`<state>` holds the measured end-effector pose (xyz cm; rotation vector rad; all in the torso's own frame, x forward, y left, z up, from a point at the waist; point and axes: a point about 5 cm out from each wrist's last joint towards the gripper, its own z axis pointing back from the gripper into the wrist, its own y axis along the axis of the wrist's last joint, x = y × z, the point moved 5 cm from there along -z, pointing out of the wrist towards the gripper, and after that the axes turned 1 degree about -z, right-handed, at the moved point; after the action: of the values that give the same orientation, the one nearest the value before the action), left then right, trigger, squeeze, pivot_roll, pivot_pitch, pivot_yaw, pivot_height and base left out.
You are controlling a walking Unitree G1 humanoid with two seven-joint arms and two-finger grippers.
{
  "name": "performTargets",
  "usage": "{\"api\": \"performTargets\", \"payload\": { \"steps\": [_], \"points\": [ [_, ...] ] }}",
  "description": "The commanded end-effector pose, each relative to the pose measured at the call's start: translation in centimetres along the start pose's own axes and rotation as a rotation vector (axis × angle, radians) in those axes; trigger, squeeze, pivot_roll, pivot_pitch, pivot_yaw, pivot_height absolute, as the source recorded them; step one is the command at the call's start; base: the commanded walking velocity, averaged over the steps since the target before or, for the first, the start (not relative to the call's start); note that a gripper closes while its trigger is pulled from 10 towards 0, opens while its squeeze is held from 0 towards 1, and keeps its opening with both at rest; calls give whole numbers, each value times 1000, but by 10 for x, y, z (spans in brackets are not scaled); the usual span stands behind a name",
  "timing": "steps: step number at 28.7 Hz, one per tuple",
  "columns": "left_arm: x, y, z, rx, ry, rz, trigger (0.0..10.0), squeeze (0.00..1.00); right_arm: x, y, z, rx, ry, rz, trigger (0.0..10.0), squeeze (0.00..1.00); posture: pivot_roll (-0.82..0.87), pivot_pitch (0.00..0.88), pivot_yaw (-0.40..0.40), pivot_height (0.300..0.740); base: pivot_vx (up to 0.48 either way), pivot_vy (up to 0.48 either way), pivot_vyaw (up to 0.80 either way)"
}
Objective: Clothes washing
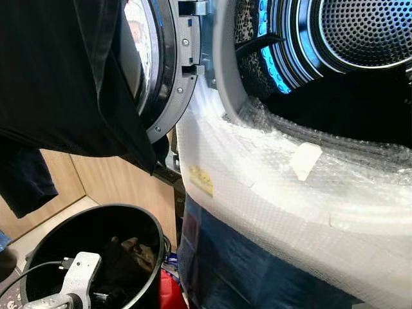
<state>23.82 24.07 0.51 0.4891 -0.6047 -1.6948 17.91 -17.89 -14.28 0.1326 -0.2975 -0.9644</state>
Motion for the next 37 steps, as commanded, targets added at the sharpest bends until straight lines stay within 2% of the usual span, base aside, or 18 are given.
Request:
{"api": "performTargets", "payload": {
  "steps": [1,3,10,15,22,29,34,37],
  "points": [
    [5,-9,-2,-41,-27,-30,0,0,-6,-8,0,-29,18,41,10000,0,214,0,33,740,0,0,0],
    [10,-9,-3,-46,-43,-38,0,0,-13,-16,-1,-51,41,52,10000,0,216,0,32,740,0,0,0],
    [17,-5,0,-49,-88,-62,0,0,-19,-24,-1,-66,59,81,10000,0,216,0,42,740,0,0,0],
    [10,-5,1,-52,-71,-64,0,0,-16,-25,-1,-66,59,82,10000,0,219,0,38,740,0,0,0],
    [6,3,2,-26,-67,-69,0,0,-9,-13,0,-42,51,114,10000,0,226,0,29,740,0,0,0],
    [10,2,4,-17,-84,-53,0,0,-15,-11,-1,-40,72,163,10000,0,237,0,22,740,0,0,0],
    [9,5,7,-7,-83,-54,0,0,-20,-15,-1,-44,87,156,10000,0,238,0,16,740,0,0,0],
    [8,7,8,0,-82,-58,0,0,-17,-18,-1,-52,60,160,10000,0,239,0,15,740,0,0,0]
  ]
}}
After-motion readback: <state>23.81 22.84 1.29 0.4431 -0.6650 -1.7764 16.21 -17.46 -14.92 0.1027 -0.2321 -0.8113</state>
